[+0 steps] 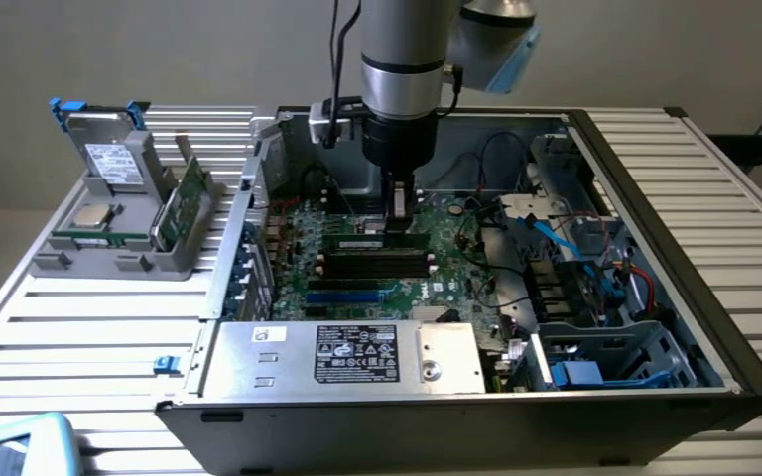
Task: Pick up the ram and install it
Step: 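Insert the ram into the slot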
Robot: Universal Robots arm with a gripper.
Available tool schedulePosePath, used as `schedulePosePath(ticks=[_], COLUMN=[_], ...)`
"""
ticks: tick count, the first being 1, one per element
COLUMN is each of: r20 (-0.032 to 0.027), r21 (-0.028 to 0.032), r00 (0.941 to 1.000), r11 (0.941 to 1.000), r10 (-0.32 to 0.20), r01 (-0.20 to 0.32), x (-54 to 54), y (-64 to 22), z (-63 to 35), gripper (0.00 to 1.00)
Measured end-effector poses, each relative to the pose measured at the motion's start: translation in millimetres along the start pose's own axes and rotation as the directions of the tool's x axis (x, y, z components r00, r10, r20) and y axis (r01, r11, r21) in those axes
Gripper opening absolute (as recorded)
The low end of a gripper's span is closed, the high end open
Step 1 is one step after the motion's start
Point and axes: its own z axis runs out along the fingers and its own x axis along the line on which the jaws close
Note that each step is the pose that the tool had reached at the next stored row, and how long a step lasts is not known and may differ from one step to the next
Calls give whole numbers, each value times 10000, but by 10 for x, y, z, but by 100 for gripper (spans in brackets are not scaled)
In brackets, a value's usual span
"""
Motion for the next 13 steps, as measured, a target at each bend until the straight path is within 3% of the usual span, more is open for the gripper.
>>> schedulePosePath(ticks=[11, 13], r20=[1, -2], r21=[2, 30], r00=[10000, 10000], r11=[10000, 10000], r10=[-1, 1], r01=[1, -1], x=[11, 12], y=[0, 0], z=[15, 27], gripper=[13, 13])
